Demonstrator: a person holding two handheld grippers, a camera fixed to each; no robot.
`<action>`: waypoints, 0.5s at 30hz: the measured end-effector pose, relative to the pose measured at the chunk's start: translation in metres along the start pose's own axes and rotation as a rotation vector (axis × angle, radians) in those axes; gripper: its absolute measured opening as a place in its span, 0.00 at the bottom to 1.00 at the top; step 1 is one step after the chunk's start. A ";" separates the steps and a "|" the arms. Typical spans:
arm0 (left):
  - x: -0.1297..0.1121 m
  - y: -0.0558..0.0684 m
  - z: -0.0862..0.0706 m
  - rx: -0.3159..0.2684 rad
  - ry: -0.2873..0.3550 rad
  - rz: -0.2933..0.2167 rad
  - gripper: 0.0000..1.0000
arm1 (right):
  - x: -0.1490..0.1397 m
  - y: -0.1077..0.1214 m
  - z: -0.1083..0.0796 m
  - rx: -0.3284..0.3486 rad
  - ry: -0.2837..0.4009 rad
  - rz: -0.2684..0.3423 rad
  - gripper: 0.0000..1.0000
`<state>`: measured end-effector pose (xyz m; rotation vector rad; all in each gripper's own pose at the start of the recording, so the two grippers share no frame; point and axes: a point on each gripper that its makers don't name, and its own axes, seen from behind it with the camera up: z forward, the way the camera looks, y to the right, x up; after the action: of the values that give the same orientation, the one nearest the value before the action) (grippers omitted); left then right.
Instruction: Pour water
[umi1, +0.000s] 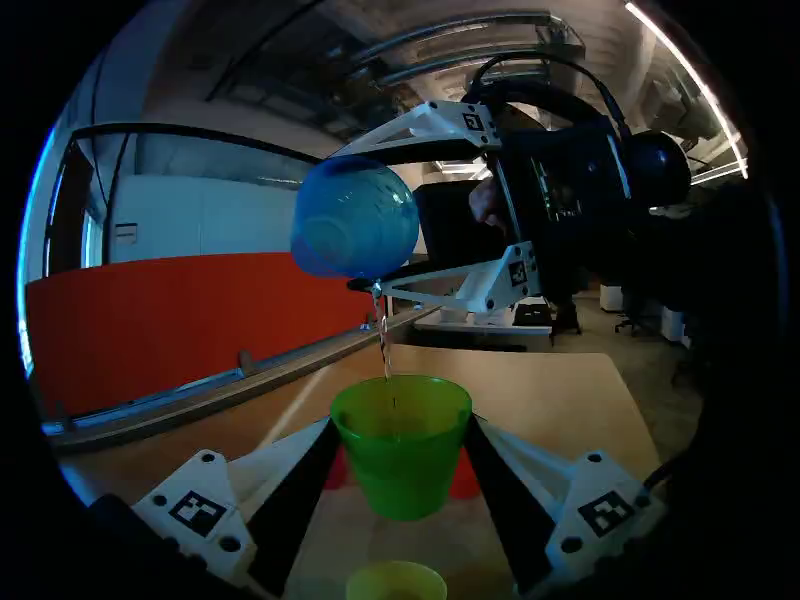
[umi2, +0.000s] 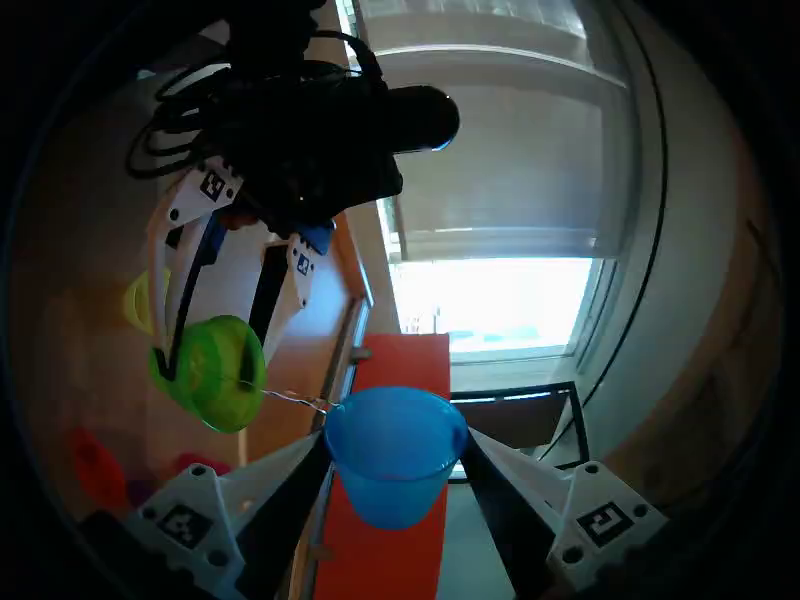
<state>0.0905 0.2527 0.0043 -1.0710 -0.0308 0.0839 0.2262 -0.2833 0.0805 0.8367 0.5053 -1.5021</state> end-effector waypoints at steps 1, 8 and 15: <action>0.000 0.000 0.000 0.000 0.000 0.001 0.86 | 0.000 0.000 0.000 0.000 0.000 -0.002 0.91; 0.002 0.001 0.000 -0.001 0.001 0.008 0.86 | 0.002 0.000 0.000 -0.002 0.000 -0.023 0.90; 0.002 0.002 0.000 -0.001 0.001 0.009 0.86 | 0.004 0.001 -0.001 -0.003 0.001 -0.048 0.90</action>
<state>0.0925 0.2536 0.0027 -1.0722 -0.0254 0.0914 0.2272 -0.2854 0.0766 0.8282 0.5317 -1.5444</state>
